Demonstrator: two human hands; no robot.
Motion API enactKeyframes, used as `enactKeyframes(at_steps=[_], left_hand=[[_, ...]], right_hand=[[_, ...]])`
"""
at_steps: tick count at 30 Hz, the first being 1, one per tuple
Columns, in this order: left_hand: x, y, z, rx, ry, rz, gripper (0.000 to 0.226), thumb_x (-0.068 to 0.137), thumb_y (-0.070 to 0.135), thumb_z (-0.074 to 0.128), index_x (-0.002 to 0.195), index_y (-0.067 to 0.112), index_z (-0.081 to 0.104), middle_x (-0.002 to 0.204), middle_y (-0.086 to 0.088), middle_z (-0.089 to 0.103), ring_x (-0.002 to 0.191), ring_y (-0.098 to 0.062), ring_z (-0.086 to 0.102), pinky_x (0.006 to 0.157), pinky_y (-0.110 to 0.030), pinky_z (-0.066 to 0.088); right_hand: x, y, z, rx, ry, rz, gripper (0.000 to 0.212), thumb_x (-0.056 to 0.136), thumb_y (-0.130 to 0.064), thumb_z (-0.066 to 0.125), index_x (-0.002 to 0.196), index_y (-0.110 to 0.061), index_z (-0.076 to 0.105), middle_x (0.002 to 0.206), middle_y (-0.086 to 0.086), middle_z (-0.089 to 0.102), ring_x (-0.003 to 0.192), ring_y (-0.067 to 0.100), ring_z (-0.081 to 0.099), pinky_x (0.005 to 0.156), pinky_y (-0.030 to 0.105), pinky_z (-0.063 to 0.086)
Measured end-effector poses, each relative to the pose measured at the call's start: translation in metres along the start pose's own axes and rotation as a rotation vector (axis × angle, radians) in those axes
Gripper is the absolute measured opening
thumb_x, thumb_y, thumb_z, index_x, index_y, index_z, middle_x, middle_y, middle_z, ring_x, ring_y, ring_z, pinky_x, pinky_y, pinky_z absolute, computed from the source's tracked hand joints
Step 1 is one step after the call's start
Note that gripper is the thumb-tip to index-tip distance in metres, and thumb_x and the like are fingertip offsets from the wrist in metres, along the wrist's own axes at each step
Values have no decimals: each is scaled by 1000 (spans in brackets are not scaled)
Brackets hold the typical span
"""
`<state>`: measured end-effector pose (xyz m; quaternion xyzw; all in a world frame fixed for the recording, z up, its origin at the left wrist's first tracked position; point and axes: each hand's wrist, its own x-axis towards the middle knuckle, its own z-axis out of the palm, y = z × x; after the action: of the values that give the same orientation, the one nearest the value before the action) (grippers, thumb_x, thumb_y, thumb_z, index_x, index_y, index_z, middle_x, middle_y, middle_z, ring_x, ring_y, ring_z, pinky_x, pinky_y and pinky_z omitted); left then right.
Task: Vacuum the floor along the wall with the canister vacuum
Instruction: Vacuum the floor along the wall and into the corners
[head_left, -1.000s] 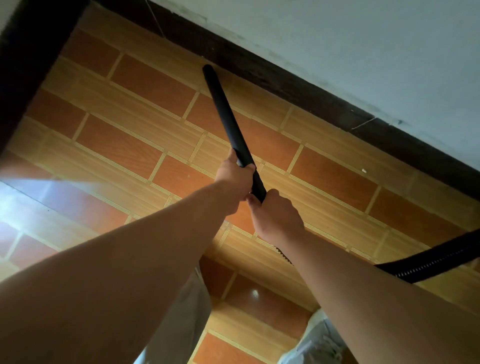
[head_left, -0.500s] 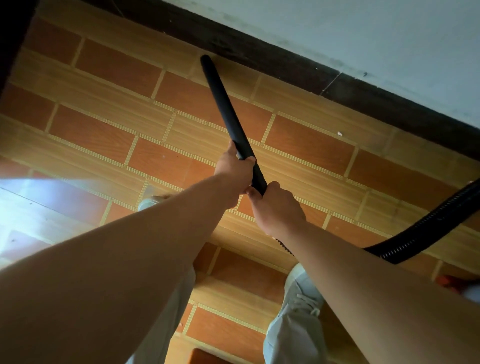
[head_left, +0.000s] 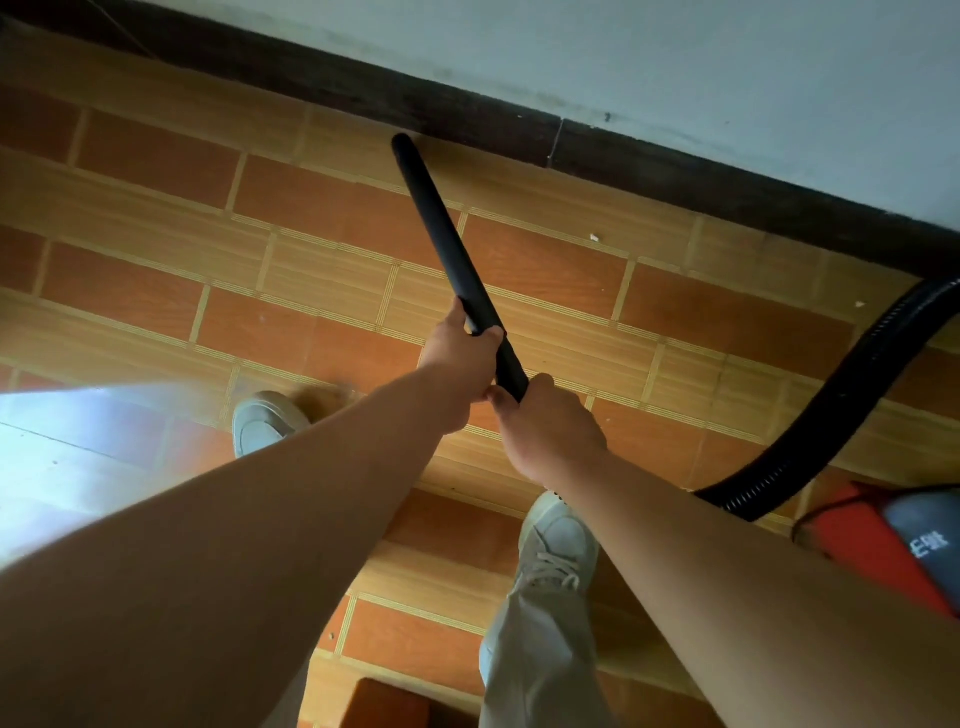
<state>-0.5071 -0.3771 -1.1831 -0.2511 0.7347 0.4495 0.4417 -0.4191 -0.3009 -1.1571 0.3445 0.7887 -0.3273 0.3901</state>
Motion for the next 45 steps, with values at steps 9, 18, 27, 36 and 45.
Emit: enactKeyframes(at_steps=[9,18,27,36,45], left_hand=[[-18,1,30,21,-15,-24,68,101,21,57,156,39,23,112,-10,69,97,-28,72,74,-54,63],[-37,-6,43,35,-69,-7,62,100,16,58,154,36,32,110,-10,69,97,-28,71,67,-44,63],[-47,-11,52,117,-141,3,62,101,16,57,154,35,31,108,-11,68,98,-28,70,78,-53,63],[-64,-23,62,192,-191,15,49,101,18,58,144,35,42,109,-13,70,98,-32,71,77,-52,63],[-91,-59,78,245,-173,15,68,100,21,60,156,38,26,114,-9,69,97,-29,71,74,-50,64]], right_hand=[[-10,29,-14,32,-21,28,48,104,-60,38,114,-14,50,86,4,64,64,23,63,50,29,39],[-28,45,-10,98,-16,91,48,104,-60,38,115,-14,49,98,7,64,83,30,68,60,34,46],[-42,56,-2,148,18,159,50,104,-61,37,115,-14,49,94,6,63,80,28,67,59,34,46],[-67,70,4,209,18,207,45,104,-60,39,107,-15,45,84,4,62,61,23,64,52,33,51],[-96,102,23,183,12,201,51,104,-62,37,116,-14,49,90,4,64,66,20,62,51,31,43]])
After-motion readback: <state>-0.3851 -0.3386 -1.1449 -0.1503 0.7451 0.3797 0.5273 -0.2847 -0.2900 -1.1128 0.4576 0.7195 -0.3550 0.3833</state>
